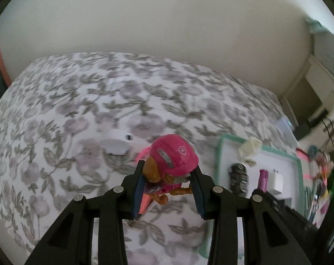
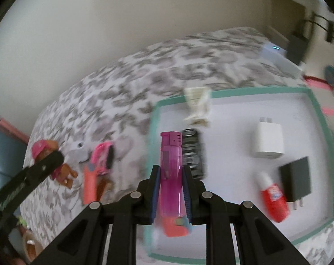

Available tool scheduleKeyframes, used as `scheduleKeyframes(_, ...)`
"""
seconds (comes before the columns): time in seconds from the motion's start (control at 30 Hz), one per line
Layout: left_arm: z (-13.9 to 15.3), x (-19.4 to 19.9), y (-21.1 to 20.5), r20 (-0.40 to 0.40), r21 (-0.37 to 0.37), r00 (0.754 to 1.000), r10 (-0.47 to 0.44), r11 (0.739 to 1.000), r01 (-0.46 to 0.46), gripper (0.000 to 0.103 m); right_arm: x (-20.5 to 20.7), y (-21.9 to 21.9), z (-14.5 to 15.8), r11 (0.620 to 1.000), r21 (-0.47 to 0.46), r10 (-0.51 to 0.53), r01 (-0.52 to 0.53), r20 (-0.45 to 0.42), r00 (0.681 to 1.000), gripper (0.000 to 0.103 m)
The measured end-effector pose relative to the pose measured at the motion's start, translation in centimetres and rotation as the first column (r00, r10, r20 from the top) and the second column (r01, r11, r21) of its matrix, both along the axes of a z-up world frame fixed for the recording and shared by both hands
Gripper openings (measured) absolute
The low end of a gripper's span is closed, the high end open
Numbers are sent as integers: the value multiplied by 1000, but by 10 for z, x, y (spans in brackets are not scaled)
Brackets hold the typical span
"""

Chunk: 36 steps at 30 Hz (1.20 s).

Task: Organize rigid objects
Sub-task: 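Carry the lighter and puppy figure into the tray and open both grippers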

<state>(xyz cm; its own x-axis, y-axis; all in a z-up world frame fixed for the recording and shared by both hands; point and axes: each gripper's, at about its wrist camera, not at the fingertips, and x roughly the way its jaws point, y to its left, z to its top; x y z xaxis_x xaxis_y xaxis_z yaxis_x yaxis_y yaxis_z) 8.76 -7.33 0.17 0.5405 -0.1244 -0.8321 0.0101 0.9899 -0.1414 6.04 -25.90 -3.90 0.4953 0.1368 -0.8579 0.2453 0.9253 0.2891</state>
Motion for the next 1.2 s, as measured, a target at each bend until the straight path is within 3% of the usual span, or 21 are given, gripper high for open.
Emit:
scheduleKeyframes(0.2, -2, -12, -51, -3, 30, 990, -144, 989, 144, 40, -10, -38, 3, 993, -56, -105, 105, 5, 994, 21)
scheduleKeyframes(0.5, -14, -31, -117, -30, 71, 945, -324, 943, 326, 40, -27, -90, 2, 952, -139, -275, 273, 9, 962, 21)
scheduleKeyframes(0.7, -25, -37, -142, -52, 86, 925, -375, 922, 379, 40, -45, -126, -1, 897, -185, -407, 403, 17, 913, 21)
scheduleKeyframes(0.87, -32, -38, -153, -67, 88, 913, -402, 909, 407, 40, -52, -143, -16, 874, -179, -462, 452, -22, 886, 21)
scheduleKeyframes(1.2, -49, -33, -156, -108, 91, 907, -406, 905, 416, 41, -54, -145, -31, 880, -164, -462, 446, -73, 884, 21)
